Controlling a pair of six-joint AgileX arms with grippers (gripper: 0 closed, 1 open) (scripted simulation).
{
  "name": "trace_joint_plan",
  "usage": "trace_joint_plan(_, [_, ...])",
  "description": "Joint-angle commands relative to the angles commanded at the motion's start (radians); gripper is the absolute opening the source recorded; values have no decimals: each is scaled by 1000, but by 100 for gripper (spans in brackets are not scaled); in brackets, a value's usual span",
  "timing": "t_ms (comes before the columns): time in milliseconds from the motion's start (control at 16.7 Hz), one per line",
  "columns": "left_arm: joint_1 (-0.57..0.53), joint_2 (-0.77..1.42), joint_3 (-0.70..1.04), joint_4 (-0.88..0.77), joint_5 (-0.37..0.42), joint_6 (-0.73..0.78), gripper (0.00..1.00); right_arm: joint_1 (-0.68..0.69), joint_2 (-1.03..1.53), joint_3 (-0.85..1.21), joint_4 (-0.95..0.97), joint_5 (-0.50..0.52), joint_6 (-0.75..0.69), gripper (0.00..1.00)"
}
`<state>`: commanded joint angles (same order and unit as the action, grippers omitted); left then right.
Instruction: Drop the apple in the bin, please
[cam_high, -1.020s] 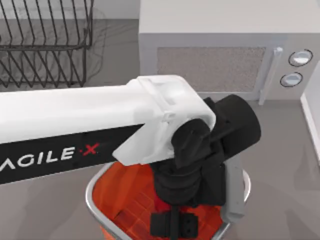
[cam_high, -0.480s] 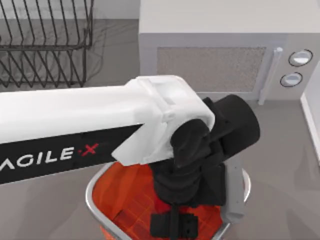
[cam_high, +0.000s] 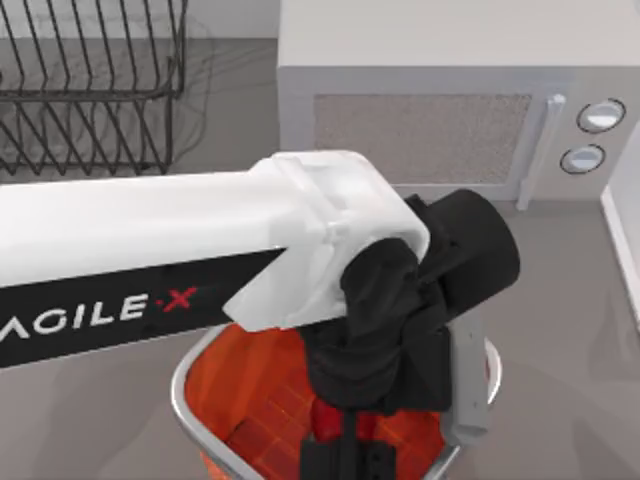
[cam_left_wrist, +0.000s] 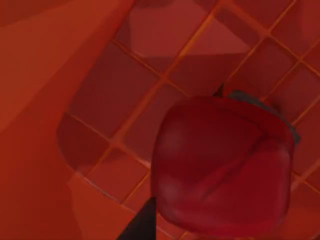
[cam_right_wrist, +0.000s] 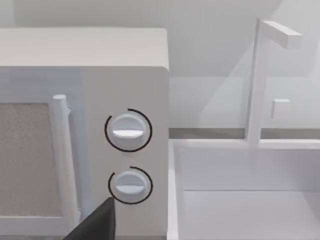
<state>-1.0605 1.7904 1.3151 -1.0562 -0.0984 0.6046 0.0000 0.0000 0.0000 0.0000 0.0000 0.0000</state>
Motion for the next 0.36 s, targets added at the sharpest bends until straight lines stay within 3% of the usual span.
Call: trace_joint_plan(360, [0, 0, 0, 0, 0, 0, 100, 0, 0, 0, 0, 0, 0, 100])
